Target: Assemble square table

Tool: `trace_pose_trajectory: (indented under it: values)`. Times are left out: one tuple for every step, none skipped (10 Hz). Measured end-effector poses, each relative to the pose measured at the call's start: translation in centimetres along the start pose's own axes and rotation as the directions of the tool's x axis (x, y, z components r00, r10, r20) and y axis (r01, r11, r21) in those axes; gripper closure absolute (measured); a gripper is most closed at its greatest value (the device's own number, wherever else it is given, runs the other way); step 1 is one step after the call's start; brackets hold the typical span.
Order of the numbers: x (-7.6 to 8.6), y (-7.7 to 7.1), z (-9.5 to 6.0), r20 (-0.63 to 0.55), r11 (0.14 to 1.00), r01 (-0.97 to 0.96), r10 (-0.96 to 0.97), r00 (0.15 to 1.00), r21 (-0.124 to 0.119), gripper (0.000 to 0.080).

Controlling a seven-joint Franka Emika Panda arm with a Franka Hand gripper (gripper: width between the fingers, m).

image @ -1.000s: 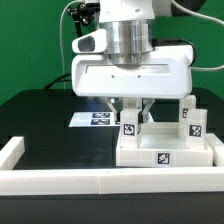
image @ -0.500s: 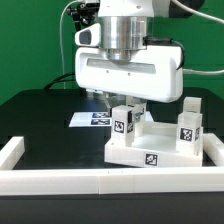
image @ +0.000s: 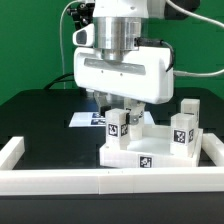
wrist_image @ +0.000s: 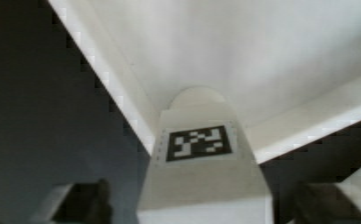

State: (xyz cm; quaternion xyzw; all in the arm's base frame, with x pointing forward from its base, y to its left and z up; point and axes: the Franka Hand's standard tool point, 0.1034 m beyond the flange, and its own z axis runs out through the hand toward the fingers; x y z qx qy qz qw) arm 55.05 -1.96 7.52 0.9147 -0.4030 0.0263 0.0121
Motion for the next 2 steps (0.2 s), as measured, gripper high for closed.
trace_pose_trajectory:
  values:
    - [0.00, 0.00, 0.00, 0.000, 1.000, 0.000, 0.000, 1.000, 0.000, 0.0174]
    - [0.00, 0.00, 0.00, 0.000, 1.000, 0.000, 0.000, 1.000, 0.000, 0.0157]
